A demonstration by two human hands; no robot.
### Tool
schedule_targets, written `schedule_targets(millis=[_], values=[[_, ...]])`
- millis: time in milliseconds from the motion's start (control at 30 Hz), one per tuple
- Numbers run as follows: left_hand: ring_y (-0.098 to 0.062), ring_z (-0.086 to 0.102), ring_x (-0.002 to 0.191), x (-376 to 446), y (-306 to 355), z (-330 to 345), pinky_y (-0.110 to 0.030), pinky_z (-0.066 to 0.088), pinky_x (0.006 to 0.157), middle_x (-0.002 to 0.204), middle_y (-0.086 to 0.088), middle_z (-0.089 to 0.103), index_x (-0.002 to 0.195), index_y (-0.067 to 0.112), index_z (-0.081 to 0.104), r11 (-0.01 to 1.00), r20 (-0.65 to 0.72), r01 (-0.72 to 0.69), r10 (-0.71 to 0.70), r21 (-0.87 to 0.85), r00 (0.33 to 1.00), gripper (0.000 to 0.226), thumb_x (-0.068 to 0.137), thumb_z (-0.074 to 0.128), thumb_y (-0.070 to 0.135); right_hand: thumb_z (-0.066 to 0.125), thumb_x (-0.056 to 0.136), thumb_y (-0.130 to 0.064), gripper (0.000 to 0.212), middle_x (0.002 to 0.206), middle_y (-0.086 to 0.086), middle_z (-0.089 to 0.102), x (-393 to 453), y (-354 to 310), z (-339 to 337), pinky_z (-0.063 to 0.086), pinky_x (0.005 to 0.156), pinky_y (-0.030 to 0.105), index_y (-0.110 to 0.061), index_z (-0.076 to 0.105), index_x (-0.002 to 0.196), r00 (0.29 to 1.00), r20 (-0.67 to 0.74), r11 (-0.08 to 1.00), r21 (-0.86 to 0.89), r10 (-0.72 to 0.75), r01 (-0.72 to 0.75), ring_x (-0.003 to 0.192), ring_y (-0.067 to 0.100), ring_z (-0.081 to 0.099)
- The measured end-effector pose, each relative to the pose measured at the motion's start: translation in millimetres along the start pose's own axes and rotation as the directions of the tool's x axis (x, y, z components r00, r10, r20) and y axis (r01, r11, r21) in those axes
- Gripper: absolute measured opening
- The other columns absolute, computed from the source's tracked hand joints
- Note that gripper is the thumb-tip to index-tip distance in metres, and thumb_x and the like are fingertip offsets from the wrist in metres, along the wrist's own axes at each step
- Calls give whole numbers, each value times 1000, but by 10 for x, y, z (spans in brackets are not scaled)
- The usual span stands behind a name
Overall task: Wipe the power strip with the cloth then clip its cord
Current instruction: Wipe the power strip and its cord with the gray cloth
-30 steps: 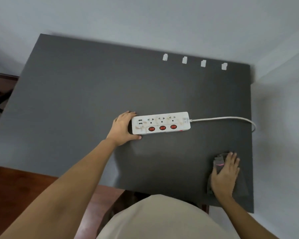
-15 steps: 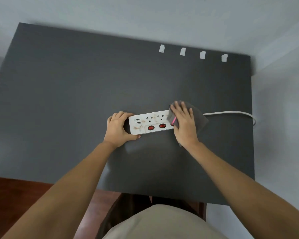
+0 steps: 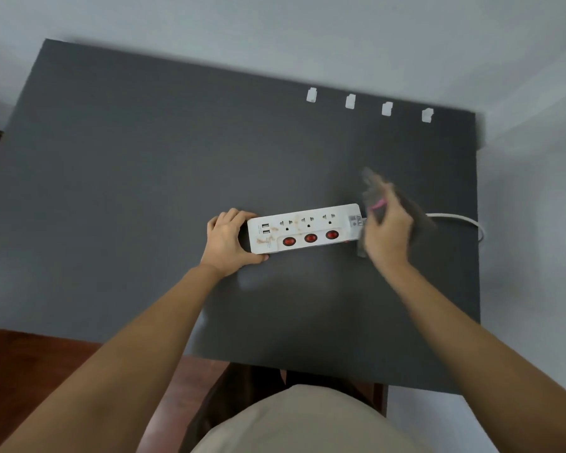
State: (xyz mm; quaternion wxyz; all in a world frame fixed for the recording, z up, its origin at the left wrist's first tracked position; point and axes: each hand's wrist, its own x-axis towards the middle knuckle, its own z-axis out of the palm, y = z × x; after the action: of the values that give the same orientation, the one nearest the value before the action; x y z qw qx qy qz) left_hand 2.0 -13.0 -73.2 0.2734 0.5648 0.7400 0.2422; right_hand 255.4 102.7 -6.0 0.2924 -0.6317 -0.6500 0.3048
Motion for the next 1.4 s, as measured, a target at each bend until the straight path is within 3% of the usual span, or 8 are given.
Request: schedule_targets(millis=[300, 500, 600, 767, 900, 1033, 1167, 1400], values=[[-15, 49, 96, 6, 17, -43, -29, 21, 98, 99, 8, 53, 112, 27, 58, 1000, 24, 0, 0, 28, 1000, 75, 44, 75, 54, 54, 78, 7, 53, 122, 6, 66, -646, 159, 150, 39, 104, 29, -17, 55, 126, 592, 757, 922, 38, -278, 385, 116, 9, 58], [-13, 47, 96, -12, -21, -12, -32, 21, 103, 98, 10, 50, 114, 26, 57, 1000, 2, 4, -4, -25, 1000, 76, 45, 77, 52, 53, 87, -3, 21, 86, 4, 68, -219, -154, -153, 42, 75, 6, -9, 61, 105, 995, -100, 999, 18, -29, 31, 76, 1, 58], [-9, 43, 95, -26, -25, -10, -30, 19, 104, 98, 11, 48, 115, 26, 57, 998, 1, 9, -9, -54, 1000, 78, 45, 74, 56, 56, 84, -1, 50, 132, 11, 59, -69, -284, 415, 29, 114, 35, -14, 51, 132, 988, 147, 999, -17, -43, 46, 128, 22, 49], [-14, 46, 95, -34, -59, 7, -30, 22, 100, 99, 3, 52, 117, 23, 58, 999, 2, 13, -13, -39, 1000, 82, 45, 72, 59, 58, 79, 3, 73, 154, 2, 31, -614, -172, 919, 3, 120, 38, -16, 33, 144, 677, 634, 819, -117, -373, 561, 145, 16, 17], [-15, 48, 98, -35, -65, 11, -38, 26, 106, 100, 6, 53, 118, 27, 58, 999, 1, 6, -6, -42, 1000, 78, 47, 80, 49, 55, 83, -2, 39, 116, 10, 67, -685, -78, 358, 42, 98, 32, -16, 56, 119, 466, 832, 883, 59, -301, 465, 109, 18, 60], [-13, 47, 99, -31, -63, 11, -32, 21, 107, 100, 9, 51, 117, 30, 57, 998, -2, 1, -2, -63, 1000, 78, 46, 83, 48, 49, 85, -15, 4, 63, 1, 57, -448, -148, -53, 42, 58, 29, -17, 53, 84, 922, 364, 991, 10, -130, 136, 55, 5, 49], [-12, 47, 98, -33, -69, 14, -30, 19, 105, 100, 8, 52, 117, 28, 57, 998, 0, 9, -9, -68, 1000, 78, 46, 82, 49, 54, 83, 0, 50, 119, 13, 66, -165, -360, 464, 43, 102, 45, -18, 51, 129, 987, 146, 998, -3, -69, 71, 116, 28, 58], [-16, 50, 96, -24, -71, 26, -31, 24, 100, 99, 7, 52, 116, 25, 58, 1000, -18, -9, 8, -29, 1000, 64, 58, 67, 52, 55, 83, -2, 63, 152, -1, 38, -868, -152, 731, 11, 121, 34, -24, 38, 141, 477, 815, 838, 19, -329, 545, 144, 14, 23]])
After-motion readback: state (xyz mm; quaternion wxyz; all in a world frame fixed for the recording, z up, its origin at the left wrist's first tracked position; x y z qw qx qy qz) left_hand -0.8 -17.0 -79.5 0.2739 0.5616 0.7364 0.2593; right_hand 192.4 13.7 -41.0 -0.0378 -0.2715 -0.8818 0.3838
